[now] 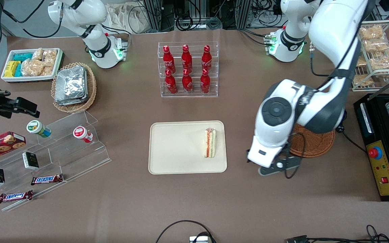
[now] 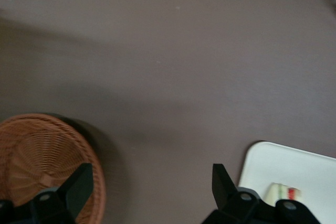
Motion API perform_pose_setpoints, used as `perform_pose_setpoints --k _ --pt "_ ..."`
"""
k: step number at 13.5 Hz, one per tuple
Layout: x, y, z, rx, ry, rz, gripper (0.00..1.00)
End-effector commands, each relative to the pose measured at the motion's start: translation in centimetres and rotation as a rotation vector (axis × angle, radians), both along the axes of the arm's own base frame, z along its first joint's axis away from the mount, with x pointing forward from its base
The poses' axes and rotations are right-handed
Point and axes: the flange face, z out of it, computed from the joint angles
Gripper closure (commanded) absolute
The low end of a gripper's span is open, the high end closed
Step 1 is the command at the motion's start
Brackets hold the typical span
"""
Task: Place sandwich from basket to tray
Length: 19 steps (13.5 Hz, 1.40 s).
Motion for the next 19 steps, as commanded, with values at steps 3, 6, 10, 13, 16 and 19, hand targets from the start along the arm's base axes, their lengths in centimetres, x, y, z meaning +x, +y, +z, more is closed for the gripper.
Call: perform_pose_setpoints --k 3,6,10,13,16,19 --pt "-1.0 5.6 3.4 0.037 0.071 -0.019 0.00" --pt "-2.5 9.8 6.9 0.017 0.125 -0.125 0.00" --pt "-4.6 17.3 11.2 -0.048 0.135 -0.187 0.00" --pt "-6.7 21.4 14.6 -0.088 0.126 -0.242 0.00" --pt "-8.5 22.7 17.8 -0.100 0.089 -0.270 0.00" --pt "-10.6 23.1 20.4 -0.147 0.084 -0.254 0.00"
